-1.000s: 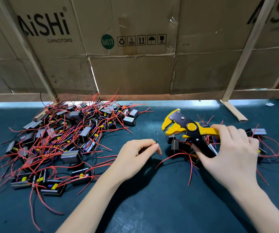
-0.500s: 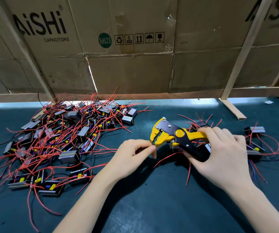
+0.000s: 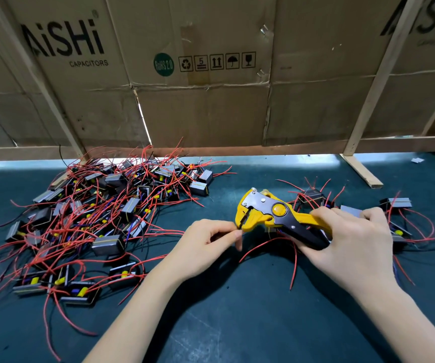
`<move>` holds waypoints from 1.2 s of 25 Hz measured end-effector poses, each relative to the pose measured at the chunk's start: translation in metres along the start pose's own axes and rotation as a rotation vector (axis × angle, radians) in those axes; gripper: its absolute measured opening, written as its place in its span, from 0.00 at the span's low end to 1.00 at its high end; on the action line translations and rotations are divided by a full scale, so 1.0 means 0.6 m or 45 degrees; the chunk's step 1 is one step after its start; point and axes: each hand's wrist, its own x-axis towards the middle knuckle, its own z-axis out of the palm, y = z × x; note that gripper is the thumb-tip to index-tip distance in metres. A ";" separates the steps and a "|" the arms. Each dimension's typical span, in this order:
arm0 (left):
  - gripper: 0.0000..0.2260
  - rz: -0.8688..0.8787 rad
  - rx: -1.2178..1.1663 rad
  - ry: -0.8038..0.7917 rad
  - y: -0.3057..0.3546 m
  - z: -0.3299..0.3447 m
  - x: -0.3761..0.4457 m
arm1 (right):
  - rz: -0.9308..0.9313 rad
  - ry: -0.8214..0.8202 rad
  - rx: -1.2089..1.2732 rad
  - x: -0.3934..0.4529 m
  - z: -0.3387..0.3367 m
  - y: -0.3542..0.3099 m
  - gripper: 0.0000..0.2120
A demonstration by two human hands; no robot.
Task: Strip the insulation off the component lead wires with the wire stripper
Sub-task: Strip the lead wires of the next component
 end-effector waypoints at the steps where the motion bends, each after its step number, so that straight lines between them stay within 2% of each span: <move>1: 0.14 0.000 -0.002 0.000 0.000 0.000 0.000 | 0.007 0.009 0.010 -0.001 0.001 0.000 0.16; 4: 0.11 0.002 -0.012 0.008 -0.004 0.000 0.001 | 0.013 -0.001 -0.013 -0.003 0.007 -0.001 0.16; 6: 0.03 -0.016 -0.021 0.057 -0.008 0.001 0.001 | 0.041 -0.043 -0.088 -0.005 0.012 -0.001 0.22; 9: 0.08 -0.074 0.020 0.160 -0.018 0.002 0.002 | 0.144 -0.027 -0.133 -0.005 0.017 0.009 0.27; 13: 0.03 -0.163 0.166 0.276 -0.020 0.011 0.006 | 0.195 -0.046 -0.160 -0.006 0.021 0.020 0.30; 17: 0.07 -0.332 0.232 0.425 -0.019 0.019 0.009 | 0.164 -0.055 -0.146 -0.009 0.024 0.014 0.27; 22: 0.07 -0.562 0.383 0.369 -0.010 0.021 0.013 | 0.168 -0.079 -0.149 -0.011 0.026 0.009 0.28; 24: 0.06 -0.558 0.381 0.319 -0.008 0.021 0.011 | 0.179 -0.092 -0.154 -0.011 0.026 0.009 0.29; 27: 0.06 -0.400 0.386 0.305 -0.004 0.018 0.006 | 0.198 -0.098 -0.169 -0.012 0.027 0.010 0.29; 28: 0.06 -0.339 0.306 0.313 -0.002 0.015 0.004 | 0.200 -0.094 -0.173 -0.013 0.028 0.010 0.29; 30: 0.06 -0.287 -0.039 0.297 0.006 0.008 0.003 | 0.204 -0.081 -0.172 -0.013 0.027 0.010 0.28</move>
